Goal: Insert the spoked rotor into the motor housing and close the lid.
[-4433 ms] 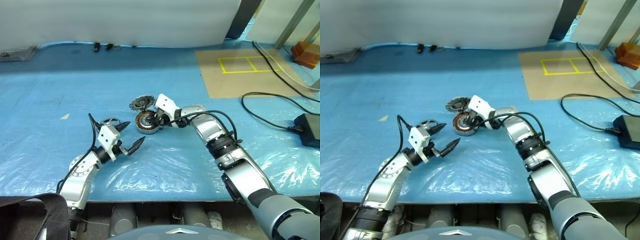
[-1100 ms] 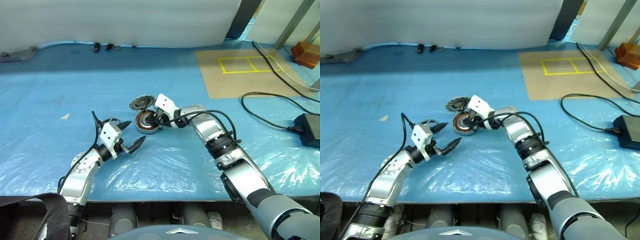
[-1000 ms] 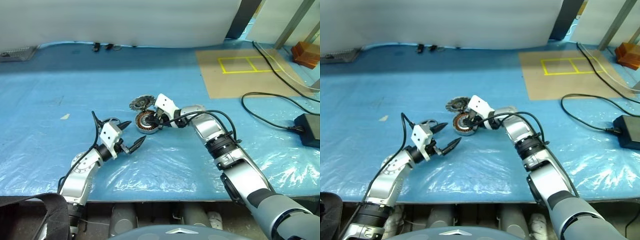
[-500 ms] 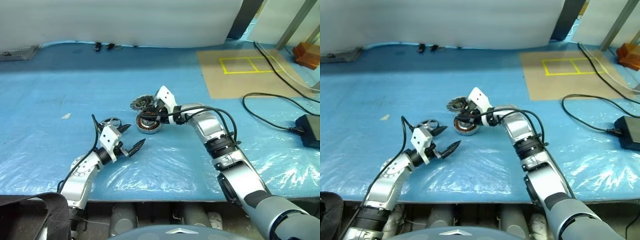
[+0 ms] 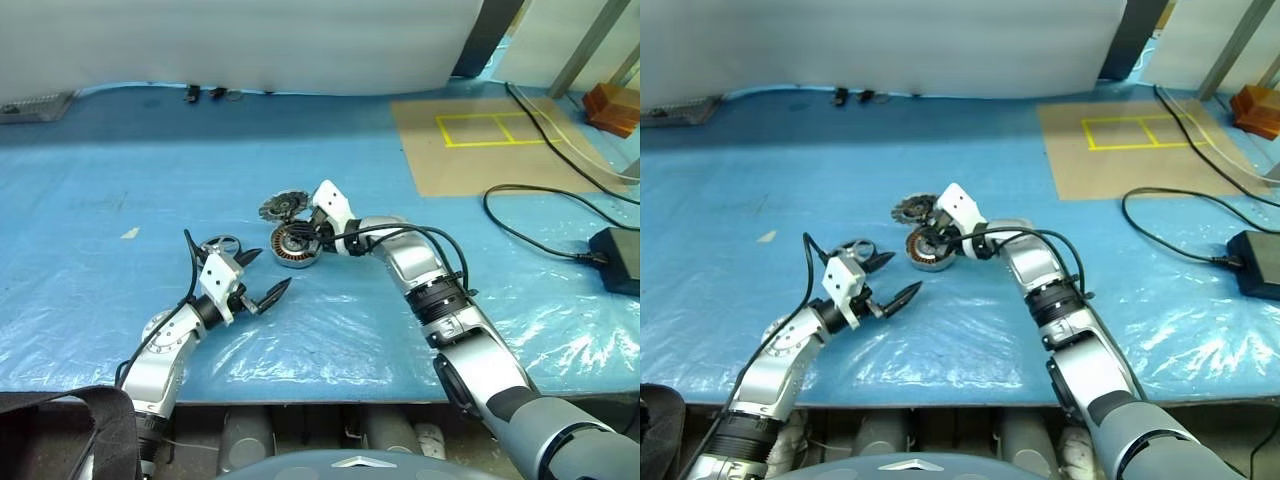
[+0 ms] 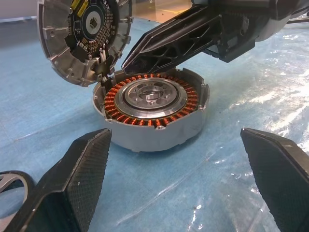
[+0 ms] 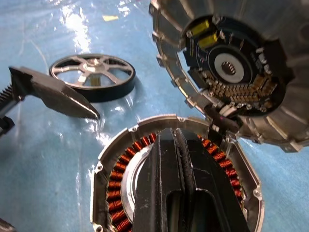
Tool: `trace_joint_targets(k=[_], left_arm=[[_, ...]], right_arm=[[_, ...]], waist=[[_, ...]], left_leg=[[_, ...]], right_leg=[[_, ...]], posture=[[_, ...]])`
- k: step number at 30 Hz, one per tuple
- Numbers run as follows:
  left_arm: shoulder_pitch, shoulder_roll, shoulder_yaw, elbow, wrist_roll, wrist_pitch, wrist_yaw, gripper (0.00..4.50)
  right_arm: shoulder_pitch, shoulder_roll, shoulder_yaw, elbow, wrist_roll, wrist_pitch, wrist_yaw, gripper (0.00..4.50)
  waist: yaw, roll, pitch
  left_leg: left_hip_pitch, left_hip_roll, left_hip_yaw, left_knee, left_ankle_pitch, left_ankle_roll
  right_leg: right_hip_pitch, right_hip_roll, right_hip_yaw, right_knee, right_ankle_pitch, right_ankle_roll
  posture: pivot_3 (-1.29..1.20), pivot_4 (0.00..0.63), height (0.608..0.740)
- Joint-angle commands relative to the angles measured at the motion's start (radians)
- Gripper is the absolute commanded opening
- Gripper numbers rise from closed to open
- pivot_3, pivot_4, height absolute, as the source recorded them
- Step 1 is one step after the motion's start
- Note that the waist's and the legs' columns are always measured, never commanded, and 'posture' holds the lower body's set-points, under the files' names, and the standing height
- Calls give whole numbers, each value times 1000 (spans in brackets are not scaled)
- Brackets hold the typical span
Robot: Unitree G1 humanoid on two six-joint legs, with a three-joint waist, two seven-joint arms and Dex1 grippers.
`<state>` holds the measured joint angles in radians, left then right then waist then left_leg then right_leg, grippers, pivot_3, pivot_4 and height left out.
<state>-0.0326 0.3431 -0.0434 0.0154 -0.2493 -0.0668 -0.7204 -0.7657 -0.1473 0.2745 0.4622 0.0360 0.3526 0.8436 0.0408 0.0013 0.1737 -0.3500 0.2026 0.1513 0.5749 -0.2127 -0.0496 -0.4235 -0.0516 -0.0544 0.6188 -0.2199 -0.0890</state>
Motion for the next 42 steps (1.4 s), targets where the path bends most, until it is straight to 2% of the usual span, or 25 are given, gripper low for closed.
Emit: trace_joint_targets(k=[1, 10, 21, 27, 33, 42], left_arm=[[-7, 4, 6, -8, -4, -24, -10, 4500], [-13, 3, 7, 7, -3, -32, -15, 4500], [-24, 4, 8, 2, -3, -17, -11, 4500], [-12, 2, 6, -14, -2, -18, -7, 4500], [-26, 7, 15, -21, -13, -4, -8, 4500], [-43, 10, 18, -38, -16, 25, -4, 4500]], right_arm=[[8, 0, 21, -1, -24, -47, -11, 9], [21, 20, 32, 3, -35, -64, -17, 9], [61, -5, 75, -6, -61, -58, 10, 9], [52, 43, -46, -53, 78, -19, 16, 9], [44, 2, -15, -11, 10, -76, -4, 9], [45, 22, 17, 40, -56, -129, -63, 9]], waist=[[0, 0, 0], [-1, 0, 0], [0, 0, 0], [0, 0, 0], [0, 0, 0], [-2, 0, 0]], left_leg=[[0, 0, 0, 0, 0, 0], [0, 0, 0, 0, 0, 0], [0, 0, 0, 0, 0, 0], [0, 0, 0, 0, 0, 0], [0, 0, 0, 0, 0, 0], [0, 0, 0, 0, 0, 0]], right_leg=[[0, 0, 0, 0, 0, 0], [0, 0, 0, 0, 0, 0], [1, 0, 0, 0, 0, 0], [1, 0, 0, 0, 0, 0], [1, 0, 0, 0, 0, 0], [1, 0, 0, 0, 0, 0]], posture=[[0, 150, 740], [0, 150, 740], [0, 150, 740], [0, 150, 740], [0, 150, 740], [0, 150, 740]])
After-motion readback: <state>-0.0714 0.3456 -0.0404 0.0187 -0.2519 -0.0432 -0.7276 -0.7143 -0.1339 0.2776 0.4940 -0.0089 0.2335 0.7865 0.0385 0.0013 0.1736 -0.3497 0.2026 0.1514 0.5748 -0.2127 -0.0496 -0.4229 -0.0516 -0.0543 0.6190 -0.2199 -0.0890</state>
